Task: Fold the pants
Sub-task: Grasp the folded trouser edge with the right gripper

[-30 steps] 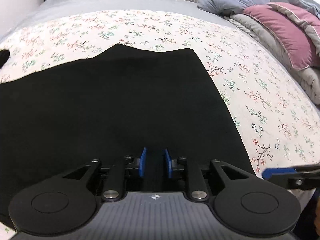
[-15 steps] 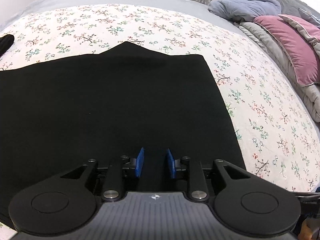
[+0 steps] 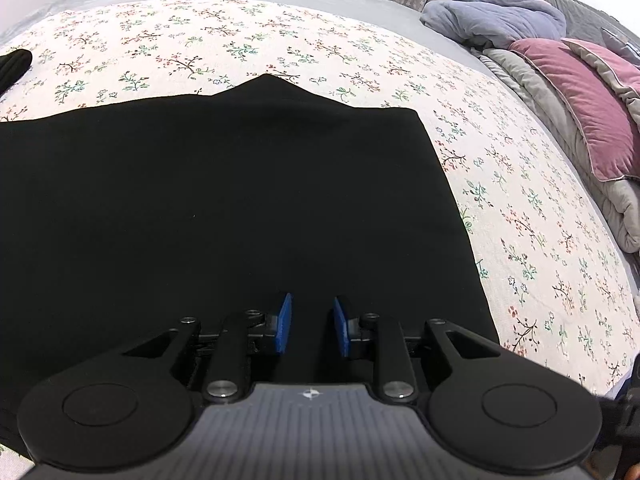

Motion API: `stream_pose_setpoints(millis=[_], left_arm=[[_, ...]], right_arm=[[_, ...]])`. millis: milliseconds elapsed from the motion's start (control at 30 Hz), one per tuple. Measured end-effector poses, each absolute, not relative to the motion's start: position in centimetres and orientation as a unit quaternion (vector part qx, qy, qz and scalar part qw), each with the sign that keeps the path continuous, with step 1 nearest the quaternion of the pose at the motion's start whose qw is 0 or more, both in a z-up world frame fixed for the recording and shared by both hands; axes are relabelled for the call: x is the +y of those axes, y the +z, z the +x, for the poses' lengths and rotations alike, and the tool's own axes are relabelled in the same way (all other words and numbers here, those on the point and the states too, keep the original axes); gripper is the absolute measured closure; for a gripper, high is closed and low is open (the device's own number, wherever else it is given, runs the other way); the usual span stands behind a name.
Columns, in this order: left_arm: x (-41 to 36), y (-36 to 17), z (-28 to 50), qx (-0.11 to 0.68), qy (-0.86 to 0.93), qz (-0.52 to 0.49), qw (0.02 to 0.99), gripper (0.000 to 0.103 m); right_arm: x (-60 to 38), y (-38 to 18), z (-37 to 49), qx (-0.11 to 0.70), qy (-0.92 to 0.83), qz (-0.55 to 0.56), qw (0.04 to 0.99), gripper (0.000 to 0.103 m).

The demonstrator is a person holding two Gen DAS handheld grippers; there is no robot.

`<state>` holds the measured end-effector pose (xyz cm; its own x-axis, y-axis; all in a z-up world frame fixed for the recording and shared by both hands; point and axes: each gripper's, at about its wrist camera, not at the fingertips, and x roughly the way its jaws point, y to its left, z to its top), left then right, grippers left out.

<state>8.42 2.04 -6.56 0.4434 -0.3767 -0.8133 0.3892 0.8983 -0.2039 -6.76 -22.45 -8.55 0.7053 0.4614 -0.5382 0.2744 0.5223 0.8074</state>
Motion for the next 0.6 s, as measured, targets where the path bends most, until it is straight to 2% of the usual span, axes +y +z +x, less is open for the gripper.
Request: stream_pose_setpoints(millis=[33, 67, 100, 133, 167, 400, 600], left_arm=[[1.9, -6.6, 8.4, 0.477, -0.225, 0.009, 0.85, 0.058], [1.8, -6.5, 8.4, 0.476, -0.224, 0.011, 0.85, 0.058], [1.8, -6.5, 8.4, 0.475, -0.223, 0.014, 0.851, 0.058], [1.6, -6.5, 8.4, 0.475, -0.222, 0.017, 0.852, 0.058], [1.5, -6.4, 8.5, 0.474, -0.219, 0.018, 0.852, 0.058], [-1.3, -5.3, 8.7, 0.443, -0.224, 0.036, 0.868, 0.057], [-8.5, -4.6, 9.2, 0.427, -0.267, 0.076, 0.86, 0.051]], right_arm=[[-22.0, -8.5, -6.8, 0.374, 0.055, 0.478, 0.793, 0.05], [-21.4, -8.4, -6.8, 0.371, 0.051, 0.464, 0.803, 0.056], [-20.7, -8.4, -6.9, 0.371, 0.044, 0.448, 0.812, 0.064], [-20.1, -8.5, -6.9, 0.377, 0.033, 0.436, 0.816, 0.084], [-19.7, -8.8, -7.0, 0.379, 0.022, 0.436, 0.816, 0.086], [-19.4, -7.8, -7.4, 0.359, 0.007, 0.442, 0.822, 0.088], [-18.9, -8.2, -7.4, 0.362, 0.004, 0.425, 0.83, 0.088]])
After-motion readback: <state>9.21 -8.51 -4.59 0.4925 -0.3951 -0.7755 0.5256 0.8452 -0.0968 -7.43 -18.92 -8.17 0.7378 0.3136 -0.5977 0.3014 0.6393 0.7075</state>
